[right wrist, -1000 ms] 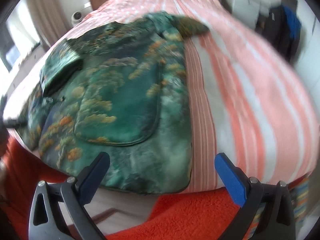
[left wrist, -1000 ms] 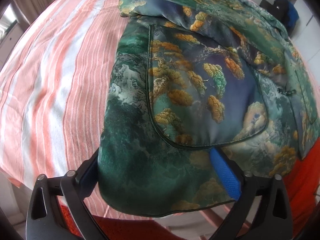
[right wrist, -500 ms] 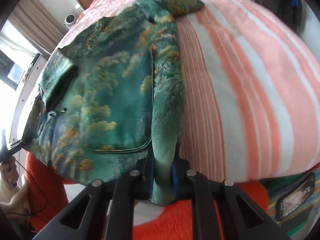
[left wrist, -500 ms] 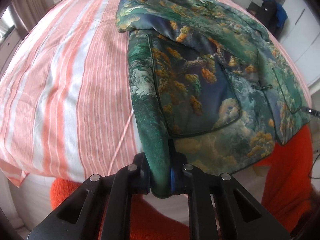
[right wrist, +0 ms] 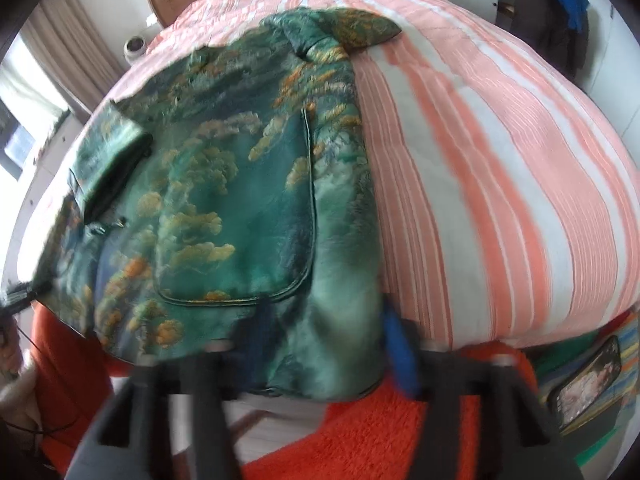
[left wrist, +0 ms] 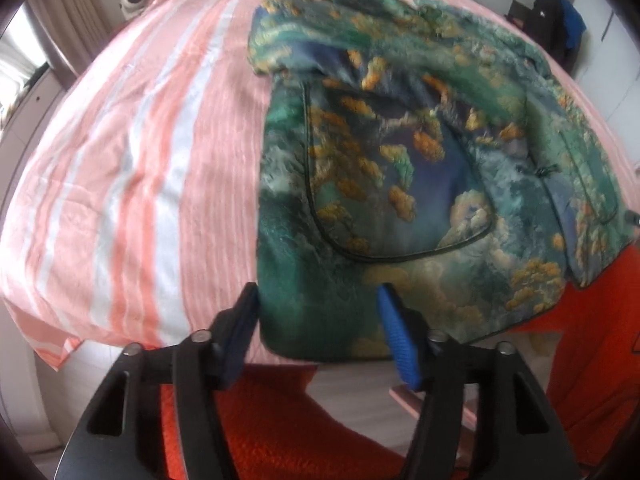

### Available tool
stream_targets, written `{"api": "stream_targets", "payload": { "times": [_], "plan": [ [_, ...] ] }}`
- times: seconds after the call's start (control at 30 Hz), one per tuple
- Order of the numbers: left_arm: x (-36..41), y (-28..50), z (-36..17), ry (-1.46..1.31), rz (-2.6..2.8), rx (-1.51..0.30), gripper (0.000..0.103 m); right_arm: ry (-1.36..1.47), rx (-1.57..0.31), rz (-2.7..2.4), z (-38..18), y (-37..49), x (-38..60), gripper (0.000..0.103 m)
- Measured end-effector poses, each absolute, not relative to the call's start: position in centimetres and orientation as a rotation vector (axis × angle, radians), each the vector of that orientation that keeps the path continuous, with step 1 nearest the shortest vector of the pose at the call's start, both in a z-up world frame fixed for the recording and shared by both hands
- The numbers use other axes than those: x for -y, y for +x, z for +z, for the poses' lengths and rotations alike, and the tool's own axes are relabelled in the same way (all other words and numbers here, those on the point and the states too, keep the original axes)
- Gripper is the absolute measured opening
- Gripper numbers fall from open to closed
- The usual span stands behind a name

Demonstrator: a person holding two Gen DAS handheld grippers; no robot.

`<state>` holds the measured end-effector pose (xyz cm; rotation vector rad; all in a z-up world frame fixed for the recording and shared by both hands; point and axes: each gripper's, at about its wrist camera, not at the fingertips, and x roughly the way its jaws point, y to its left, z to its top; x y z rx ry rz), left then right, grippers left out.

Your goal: Fold large clothes

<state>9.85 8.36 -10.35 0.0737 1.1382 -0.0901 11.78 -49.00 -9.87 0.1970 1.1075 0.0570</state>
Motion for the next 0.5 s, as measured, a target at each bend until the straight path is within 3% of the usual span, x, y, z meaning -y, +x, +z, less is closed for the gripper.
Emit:
{"api": "stream_targets", "payload": {
  "times": [0.17,0.23,0.37,0.5],
  "plan": [
    [-6.9,9.3,-4.1,0.135,-0.067,-0.932,0.1,0.19,-0.992,0.004,-7.4,9.3,48.7,0.079],
    [-6.2,9.3,-1.5,0.127,-0.107,-0.844,0.101,0.192,-0.964,-0.004,-6.9,8.5,48.1,0.084],
    [-6.1,8.9,1.7,0.041,-0.238,-0.786,0.103,0.182,-0.925,0.021,-6.5,8.0,45.5,0.084],
    [-3.8,10.0,-2.0,-0.015,-0.257,-0.921,0.103,0.131,-0.909,0.051,-6.3,7.3,43.5,0.084]
  ]
}}
